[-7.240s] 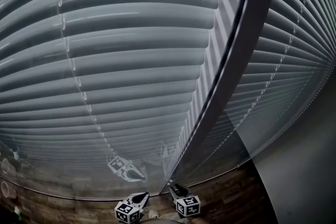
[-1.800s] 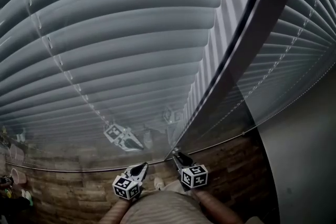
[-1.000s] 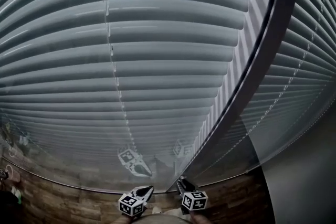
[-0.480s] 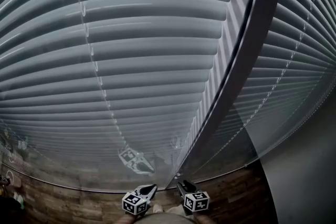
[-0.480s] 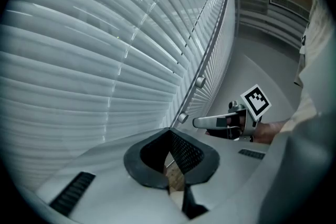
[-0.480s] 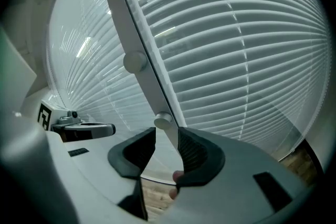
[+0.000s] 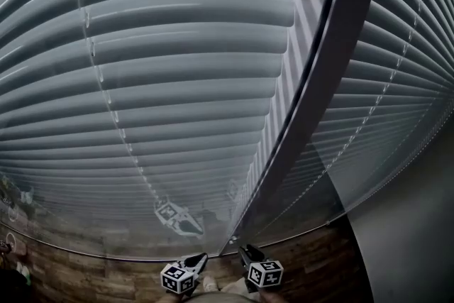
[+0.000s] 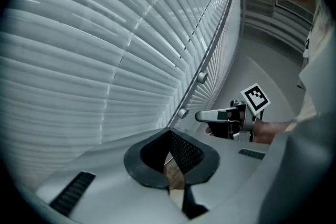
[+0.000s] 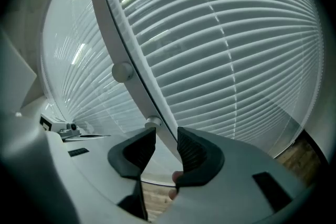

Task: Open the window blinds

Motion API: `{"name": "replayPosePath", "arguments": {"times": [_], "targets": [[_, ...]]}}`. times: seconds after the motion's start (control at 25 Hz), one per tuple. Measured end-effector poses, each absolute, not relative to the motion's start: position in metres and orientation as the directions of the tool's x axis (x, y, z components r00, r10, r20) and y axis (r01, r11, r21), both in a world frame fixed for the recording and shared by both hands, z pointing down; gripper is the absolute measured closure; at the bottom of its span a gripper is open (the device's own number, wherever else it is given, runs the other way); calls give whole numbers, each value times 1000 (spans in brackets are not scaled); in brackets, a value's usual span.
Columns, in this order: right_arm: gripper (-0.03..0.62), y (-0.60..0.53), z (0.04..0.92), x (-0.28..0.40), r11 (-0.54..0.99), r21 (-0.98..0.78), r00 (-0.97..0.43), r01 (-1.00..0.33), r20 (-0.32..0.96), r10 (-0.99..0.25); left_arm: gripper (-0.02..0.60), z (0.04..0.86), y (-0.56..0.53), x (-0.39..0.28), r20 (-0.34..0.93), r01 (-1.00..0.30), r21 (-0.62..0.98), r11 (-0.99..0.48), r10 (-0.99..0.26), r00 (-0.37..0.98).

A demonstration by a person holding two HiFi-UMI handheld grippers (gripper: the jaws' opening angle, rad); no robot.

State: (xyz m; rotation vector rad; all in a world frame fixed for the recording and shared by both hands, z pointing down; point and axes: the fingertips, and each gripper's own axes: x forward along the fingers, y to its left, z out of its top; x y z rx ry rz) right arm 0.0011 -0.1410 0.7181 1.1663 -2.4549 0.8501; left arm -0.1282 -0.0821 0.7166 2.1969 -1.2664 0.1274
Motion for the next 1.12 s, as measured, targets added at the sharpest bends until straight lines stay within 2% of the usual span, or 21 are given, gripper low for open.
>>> {"name": "replayPosePath", "arguments": {"times": [0.2,0.4,0.64,1.12], "targets": [[462,-148,720,14,486,-384,-619,-785,493,-611,570,728,-84,-117,385,-809,432,-399,-729,565],[462,-142,726,1,538,-372,-650,-756,518,-556,570,724,-88,-123,390,-819,426,-384,-739,550],[462,-152,720,19,481,-349,-594,-804,473,-650,571,733,-88,-129,392,-823,423,-379,-742,544],[462,-139,732,18,507,-343,-610,-790,511,-605,571,729,-90,-126,408,-819,406,-405,-721,559]]}}
